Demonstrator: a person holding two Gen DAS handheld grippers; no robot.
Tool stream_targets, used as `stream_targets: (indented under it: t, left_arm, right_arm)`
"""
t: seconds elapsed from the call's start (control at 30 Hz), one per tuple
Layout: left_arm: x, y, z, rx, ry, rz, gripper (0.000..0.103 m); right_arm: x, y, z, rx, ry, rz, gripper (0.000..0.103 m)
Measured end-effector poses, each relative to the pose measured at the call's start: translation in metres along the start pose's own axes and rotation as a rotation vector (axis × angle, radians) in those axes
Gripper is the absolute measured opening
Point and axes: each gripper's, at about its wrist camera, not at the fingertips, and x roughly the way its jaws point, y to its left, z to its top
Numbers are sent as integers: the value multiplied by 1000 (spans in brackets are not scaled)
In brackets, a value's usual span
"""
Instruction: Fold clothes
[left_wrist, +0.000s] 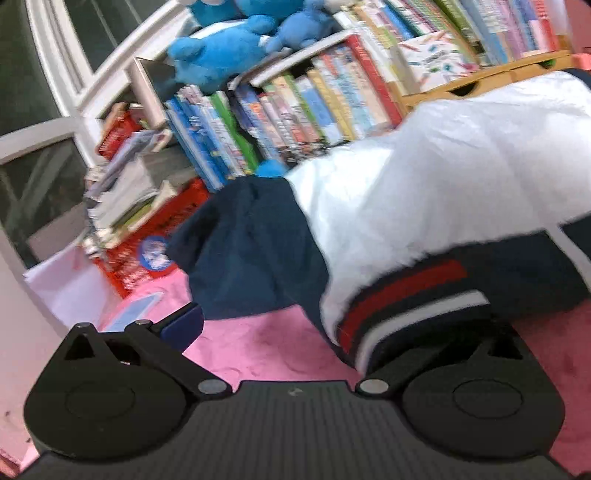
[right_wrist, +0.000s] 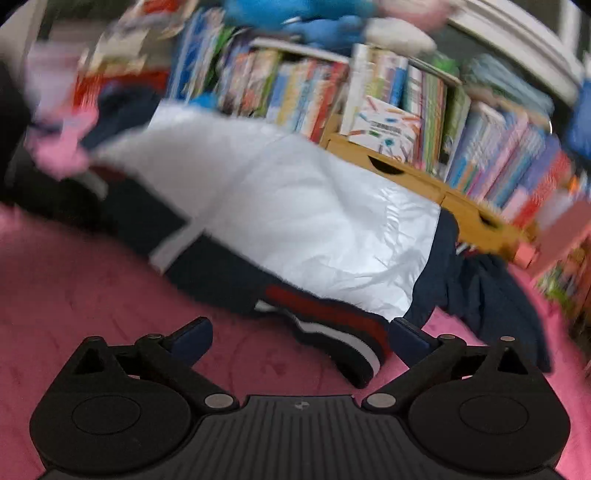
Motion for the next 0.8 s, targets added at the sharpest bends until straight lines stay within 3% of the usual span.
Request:
stream_targets:
  t: [0.07, 0.23, 0.43, 0.6, 0.7, 0.8]
  left_arm:
    - [-1, 15, 5, -47, -10, 20, 103]
    - [-1, 43, 6, -122, -11, -43, 103]
    - [5, 13, -5, -73, 34, -130, 103]
    - [5, 2, -5, -11, 20, -110, 103]
    - [8, 0, -5, 28, -1, -39, 103]
    - [11, 11, -4, -21, -4, -21, 103]
  right_arm:
    - [11, -1, -2, -6, 21, -105, 102]
    - [23, -59, -2, 293, 31, -286, 103]
    - [3, -94, -13, 529, -45, -199, 103]
    - [0, -122, -25, 711, -89, -145, 103]
    - [-2, -144, -30, 844, -161, -116, 103]
    - [-4, -152, -30, 856, -160, -102, 103]
